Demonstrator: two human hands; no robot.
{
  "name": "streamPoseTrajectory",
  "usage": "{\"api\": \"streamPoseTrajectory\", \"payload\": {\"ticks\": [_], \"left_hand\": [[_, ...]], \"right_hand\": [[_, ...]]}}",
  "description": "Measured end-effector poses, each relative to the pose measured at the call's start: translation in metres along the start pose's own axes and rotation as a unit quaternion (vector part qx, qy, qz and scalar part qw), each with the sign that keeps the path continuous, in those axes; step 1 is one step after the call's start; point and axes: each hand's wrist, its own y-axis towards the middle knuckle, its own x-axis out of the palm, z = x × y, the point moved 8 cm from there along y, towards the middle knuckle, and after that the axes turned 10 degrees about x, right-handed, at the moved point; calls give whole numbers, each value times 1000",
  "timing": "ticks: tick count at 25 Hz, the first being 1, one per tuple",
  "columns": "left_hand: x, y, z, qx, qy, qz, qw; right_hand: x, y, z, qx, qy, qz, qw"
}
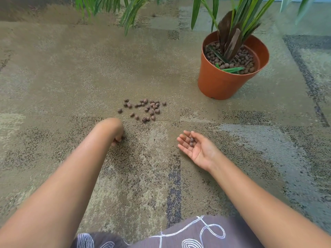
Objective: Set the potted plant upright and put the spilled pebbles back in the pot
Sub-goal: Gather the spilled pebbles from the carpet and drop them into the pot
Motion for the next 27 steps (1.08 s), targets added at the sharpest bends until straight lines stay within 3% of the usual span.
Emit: {"api": "streamPoseTrajectory", "payload": {"ticks": [6, 13, 18, 22, 25, 27], "left_hand": [[5, -5, 11, 30, -51, -34, 998], [5, -2, 20, 28, -118, 17, 993], [6, -16, 81, 198, -64, -6, 978], [18, -30, 132, 290, -93, -35, 952], [20, -31, 151, 331, -134, -8, 934], [8, -24, 145, 328, -144, 60, 932]], "right_hand": [[2, -1, 1, 0, -27, -34, 999], [3, 0, 1, -8, -16, -25, 1000], [9, -1, 4, 19, -14, -48, 999], [18, -1, 7, 36, -13, -66, 997], [22, -2, 5, 34, 2, -80, 996], [22, -2, 2, 30, 2, -82, 996]]}}
